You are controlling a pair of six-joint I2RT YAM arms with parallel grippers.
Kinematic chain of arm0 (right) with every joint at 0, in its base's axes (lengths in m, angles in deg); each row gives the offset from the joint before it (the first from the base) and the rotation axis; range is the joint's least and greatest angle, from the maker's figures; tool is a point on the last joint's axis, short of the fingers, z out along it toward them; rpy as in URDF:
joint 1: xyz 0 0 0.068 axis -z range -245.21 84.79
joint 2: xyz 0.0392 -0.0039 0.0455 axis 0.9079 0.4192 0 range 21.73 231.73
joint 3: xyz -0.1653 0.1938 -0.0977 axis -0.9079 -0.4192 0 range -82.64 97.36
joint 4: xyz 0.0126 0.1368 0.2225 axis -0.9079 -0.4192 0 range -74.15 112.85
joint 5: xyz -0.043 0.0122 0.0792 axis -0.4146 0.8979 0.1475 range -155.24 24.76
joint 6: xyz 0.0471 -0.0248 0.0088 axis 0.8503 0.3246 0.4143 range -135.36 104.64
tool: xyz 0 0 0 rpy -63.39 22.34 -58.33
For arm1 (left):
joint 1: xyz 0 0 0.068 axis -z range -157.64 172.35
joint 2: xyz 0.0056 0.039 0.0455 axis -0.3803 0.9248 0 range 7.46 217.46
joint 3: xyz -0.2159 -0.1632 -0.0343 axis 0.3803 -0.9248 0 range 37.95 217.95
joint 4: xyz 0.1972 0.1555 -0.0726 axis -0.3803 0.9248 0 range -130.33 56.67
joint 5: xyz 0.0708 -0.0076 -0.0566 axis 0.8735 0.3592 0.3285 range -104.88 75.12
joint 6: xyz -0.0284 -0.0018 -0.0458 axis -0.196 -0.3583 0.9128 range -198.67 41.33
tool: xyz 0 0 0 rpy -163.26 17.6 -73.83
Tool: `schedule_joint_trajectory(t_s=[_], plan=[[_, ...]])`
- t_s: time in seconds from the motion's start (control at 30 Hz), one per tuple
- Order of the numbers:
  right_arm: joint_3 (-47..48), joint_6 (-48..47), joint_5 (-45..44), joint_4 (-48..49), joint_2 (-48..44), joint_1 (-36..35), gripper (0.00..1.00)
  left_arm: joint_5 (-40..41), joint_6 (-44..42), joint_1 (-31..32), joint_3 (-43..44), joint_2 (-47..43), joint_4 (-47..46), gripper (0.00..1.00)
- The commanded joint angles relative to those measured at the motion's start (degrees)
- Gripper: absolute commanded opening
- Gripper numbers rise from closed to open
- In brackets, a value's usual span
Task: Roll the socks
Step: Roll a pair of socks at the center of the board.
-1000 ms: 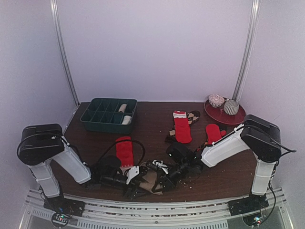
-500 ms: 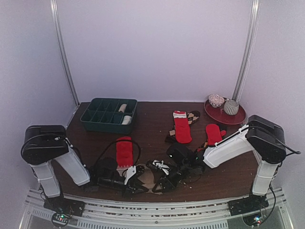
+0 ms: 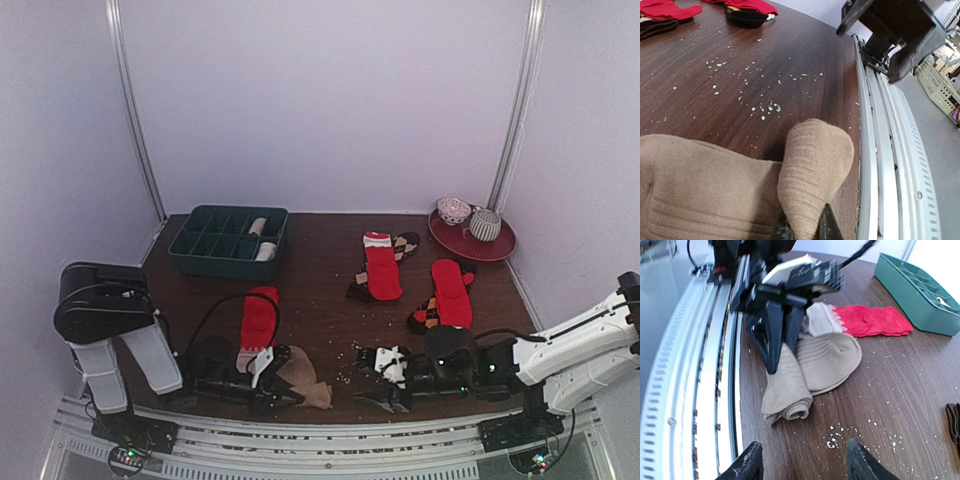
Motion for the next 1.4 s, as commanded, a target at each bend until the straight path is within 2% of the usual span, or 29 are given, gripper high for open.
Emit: schedule_joint_trajectory(t_s=[0.0, 0.1, 0.23, 0.63, 0.93, 1.1, 1.37], plan=[[2.48, -10.99, -8.13, 5.69, 8.89, -4.61, 0.57, 0.15, 2.76, -0.12, -0.41, 2.6, 1.37, 0.0], [4.5, -13.88, -10.43, 8.77, 14.32, -6.82, 0.57, 0.21, 2.83, -0.12, -0.36, 2.53, 1.61, 0.0], [4.06, -16.16, -12.06, 16.06, 17.18, -6.9, 0.59, -0.19, 2.77, -0.12, -0.25, 2.7, 1.77, 0.0], [13.6, -22.03, -6.63, 6.0, 27.5, -6.11, 0.57, -2.18, 2.42, -0.15, 0.01, 3.69, 0.85, 0.0], [14.66, -21.5, -3.74, 5.8, 30.82, -2.55, 0.54, -4.19, 1.98, -0.12, 0.43, 4.52, 0.21, 0.0], [15.14, -20.94, -1.18, 6.16, 31.25, -2.39, 0.46, -4.72, 1.93, -0.12, 0.8, 5.06, 0.27, 0.0], [20.98, -17.38, 5.45, -5.0, 32.99, -2.04, 0.17, -5.32, 1.47, -0.12, 1.94, 4.96, 2.01, 0.0]])
